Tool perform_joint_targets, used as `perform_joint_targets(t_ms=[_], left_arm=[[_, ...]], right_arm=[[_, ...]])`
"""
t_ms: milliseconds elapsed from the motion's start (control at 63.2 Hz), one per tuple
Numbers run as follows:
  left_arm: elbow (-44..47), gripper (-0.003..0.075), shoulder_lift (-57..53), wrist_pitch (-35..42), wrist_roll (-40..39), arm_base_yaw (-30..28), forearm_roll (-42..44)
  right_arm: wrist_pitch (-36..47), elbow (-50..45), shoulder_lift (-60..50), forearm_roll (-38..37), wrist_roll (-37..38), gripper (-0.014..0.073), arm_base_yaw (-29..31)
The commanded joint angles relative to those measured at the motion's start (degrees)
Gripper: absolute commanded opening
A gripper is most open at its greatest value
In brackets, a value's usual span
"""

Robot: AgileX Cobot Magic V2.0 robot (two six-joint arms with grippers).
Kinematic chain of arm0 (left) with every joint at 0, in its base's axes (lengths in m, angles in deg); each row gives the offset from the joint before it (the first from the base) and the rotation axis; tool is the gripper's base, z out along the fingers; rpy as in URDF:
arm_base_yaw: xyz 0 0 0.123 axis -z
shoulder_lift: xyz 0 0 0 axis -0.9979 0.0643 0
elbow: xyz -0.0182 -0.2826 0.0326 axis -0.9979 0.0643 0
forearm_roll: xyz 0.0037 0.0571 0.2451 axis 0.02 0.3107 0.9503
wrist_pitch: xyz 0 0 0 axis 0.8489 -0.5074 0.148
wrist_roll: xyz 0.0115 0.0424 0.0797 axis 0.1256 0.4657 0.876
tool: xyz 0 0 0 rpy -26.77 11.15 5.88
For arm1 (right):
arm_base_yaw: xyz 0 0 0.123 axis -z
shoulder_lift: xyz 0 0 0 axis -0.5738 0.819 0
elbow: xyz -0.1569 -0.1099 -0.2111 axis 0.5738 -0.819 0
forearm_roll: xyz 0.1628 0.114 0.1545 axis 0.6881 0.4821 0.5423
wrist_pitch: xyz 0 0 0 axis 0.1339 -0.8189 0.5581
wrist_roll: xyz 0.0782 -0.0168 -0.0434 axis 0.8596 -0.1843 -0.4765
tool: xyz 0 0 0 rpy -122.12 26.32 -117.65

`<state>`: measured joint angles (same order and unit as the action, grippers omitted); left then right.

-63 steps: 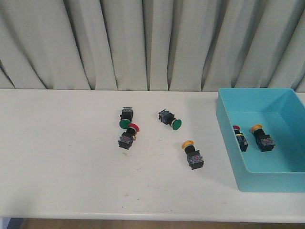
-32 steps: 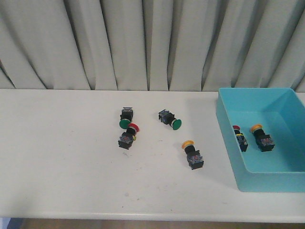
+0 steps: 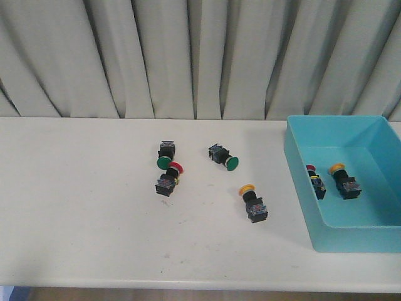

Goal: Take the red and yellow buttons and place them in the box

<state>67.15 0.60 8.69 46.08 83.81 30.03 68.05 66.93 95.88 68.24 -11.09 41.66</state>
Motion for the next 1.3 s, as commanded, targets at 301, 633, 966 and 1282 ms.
perform_joint_targets(t_ms=[301,633,966,1282], left_arm=[[2.78,0.0004,-0.85,4.02,-0.51,-0.06,-0.49],[2.78,0.0004,-0.85,4.02,-0.51,-0.06,-0.49],[2.78,0.0004,-0.79,4.02,-0.51,-0.06,-0.49],[2.78,0.0004,-0.79,4.02,-0.51,-0.06,-0.49]], right_arm=[[8.2,-26.47,-23.49,-30.72,35.56,-0.0004,-0.11],[8.26,-41.36,-41.4,-30.86,38.16,-0.0004,-0.11],[6.18,-41.3,-41.54,-31.12,38.02,-0.0004,-0.11],[6.95,-41.3,-41.54,-32.12,37.13,-0.0004,-4.06]])
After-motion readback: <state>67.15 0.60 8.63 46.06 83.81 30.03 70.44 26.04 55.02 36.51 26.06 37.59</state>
